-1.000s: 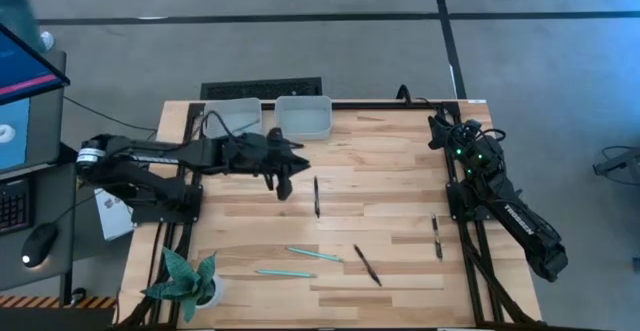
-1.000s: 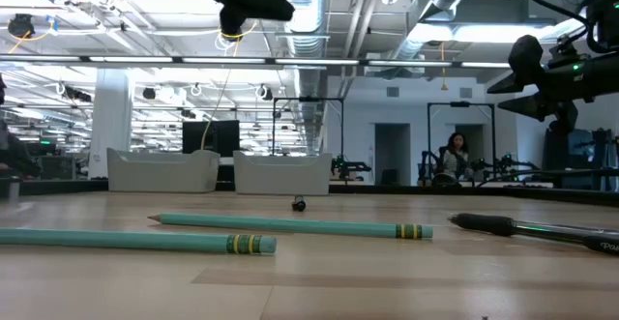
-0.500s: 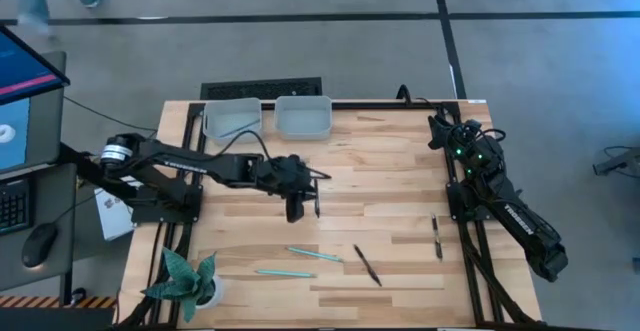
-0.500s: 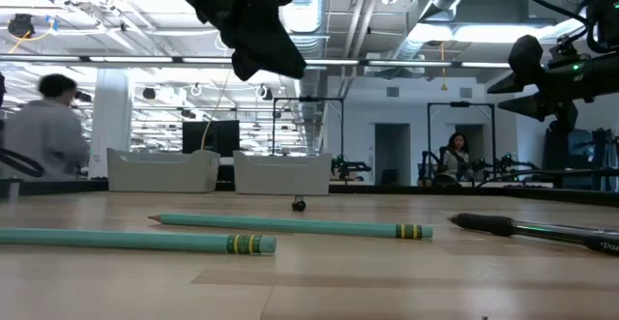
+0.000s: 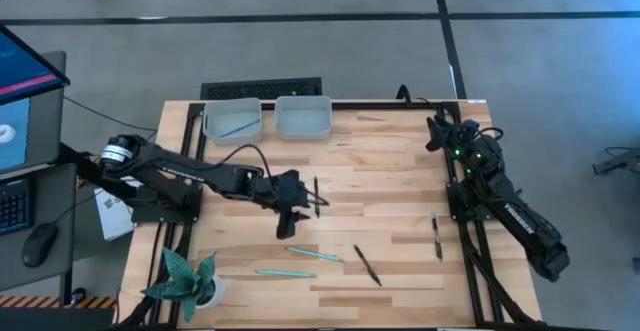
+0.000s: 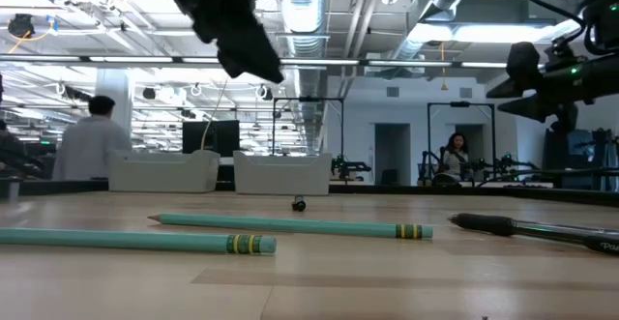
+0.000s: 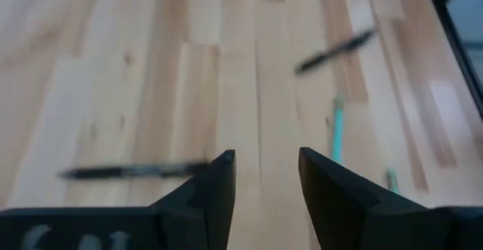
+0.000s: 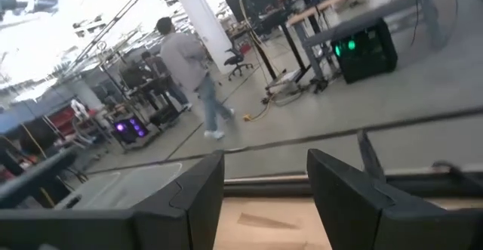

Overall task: Sort pens & pencils
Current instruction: Put the top green pencil into the left gray bin

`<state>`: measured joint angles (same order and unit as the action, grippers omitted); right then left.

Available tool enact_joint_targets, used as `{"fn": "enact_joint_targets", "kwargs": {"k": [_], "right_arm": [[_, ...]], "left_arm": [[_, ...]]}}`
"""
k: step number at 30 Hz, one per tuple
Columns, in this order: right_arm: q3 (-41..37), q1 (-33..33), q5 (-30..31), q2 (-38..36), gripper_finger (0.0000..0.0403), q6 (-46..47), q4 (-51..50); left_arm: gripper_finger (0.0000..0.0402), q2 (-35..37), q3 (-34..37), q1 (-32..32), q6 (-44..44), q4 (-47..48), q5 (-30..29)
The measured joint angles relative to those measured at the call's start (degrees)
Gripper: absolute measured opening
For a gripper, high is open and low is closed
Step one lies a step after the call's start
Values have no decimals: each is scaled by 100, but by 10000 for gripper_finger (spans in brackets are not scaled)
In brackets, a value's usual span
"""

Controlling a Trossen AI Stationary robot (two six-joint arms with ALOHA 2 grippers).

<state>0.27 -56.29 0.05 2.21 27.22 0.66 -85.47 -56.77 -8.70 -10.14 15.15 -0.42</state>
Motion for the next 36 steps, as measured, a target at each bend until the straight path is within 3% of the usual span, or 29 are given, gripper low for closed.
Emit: {"fn": "enact_joint_targets", "kwargs": {"k": [6, 20, 30, 36], "right_arm": [[-1, 0, 4, 363, 212, 274, 0], [0, 0, 2, 1431, 212, 682, 1], [0, 2, -17, 1465, 212, 687, 1], [0, 2, -17, 1463, 212, 687, 3]], "left_arm": [[137, 0, 0, -223, -5, 690, -38], [137, -197, -125, -478, 36, 1008, -350], [137, -2070, -2178, -570, 332, 3125, -273], [137, -2612, -2992, -809, 380, 3277, 2]]}}
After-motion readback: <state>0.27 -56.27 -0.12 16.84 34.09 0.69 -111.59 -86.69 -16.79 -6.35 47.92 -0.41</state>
